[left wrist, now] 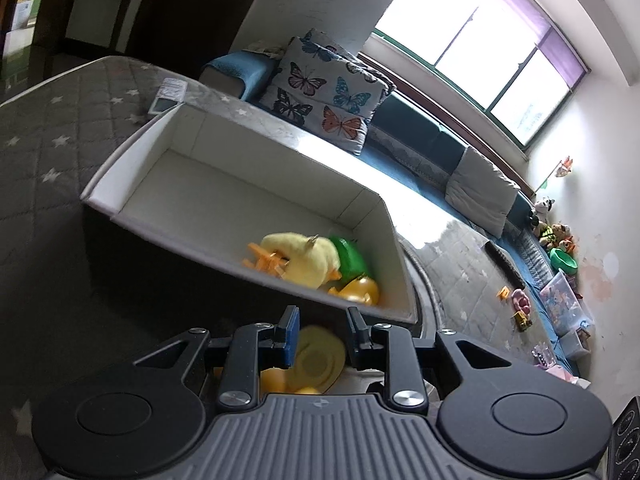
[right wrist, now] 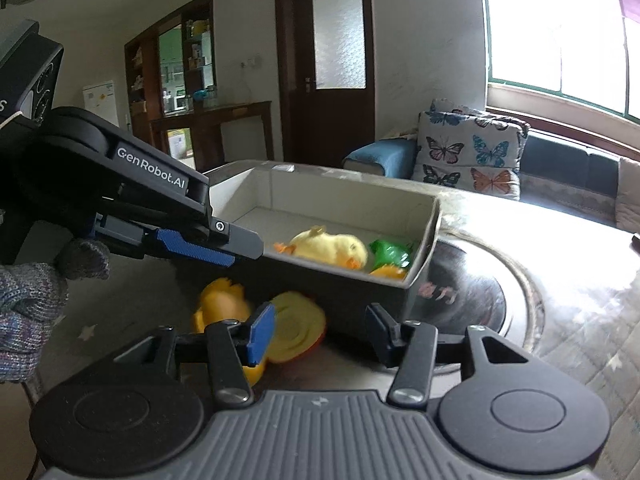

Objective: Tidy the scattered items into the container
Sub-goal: 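Move the left tool down to the large orange rubber duck, then close the left tool's fingers on the orange rubber duck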

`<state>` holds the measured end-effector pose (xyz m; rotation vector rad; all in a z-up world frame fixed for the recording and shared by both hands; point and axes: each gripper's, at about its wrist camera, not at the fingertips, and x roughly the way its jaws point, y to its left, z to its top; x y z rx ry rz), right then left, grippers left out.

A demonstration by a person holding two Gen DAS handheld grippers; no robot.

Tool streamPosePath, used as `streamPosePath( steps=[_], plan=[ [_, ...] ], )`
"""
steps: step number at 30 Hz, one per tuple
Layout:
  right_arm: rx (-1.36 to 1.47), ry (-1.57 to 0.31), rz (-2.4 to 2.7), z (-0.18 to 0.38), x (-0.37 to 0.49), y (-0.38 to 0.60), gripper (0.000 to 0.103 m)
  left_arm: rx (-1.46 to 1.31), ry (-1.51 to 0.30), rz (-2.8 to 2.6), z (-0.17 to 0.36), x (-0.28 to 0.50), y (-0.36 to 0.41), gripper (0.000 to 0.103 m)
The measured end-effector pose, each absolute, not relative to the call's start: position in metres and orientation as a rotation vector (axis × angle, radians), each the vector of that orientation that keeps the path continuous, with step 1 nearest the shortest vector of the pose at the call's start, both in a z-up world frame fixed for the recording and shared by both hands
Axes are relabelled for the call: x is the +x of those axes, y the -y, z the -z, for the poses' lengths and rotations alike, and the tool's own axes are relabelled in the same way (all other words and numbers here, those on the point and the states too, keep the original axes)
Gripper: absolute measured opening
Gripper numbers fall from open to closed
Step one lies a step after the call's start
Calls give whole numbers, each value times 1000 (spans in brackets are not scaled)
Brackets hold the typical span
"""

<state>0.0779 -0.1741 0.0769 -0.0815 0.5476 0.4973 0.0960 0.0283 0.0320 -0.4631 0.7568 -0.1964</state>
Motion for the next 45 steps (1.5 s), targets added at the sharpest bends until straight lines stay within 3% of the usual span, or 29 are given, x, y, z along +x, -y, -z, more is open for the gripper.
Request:
streamPosePath(
  steps=[2, 20, 33, 45],
  plan=[
    [-82, -558, -514, -74, 71, 171, 58, -474, -759, 179, -28, 89, -33, 29],
    [-162, -617, -588, -51, 61, 126, 57, -621, -772, 128, -7, 84, -68, 33],
    [-232, -627, -569, -43, 68, 112, 45, -592, -786, 109, -3, 100, -66, 34],
    [-238, -645, -590, -43, 68, 114, 44, -568, -828, 89, 9, 102, -65, 36]
  ],
)
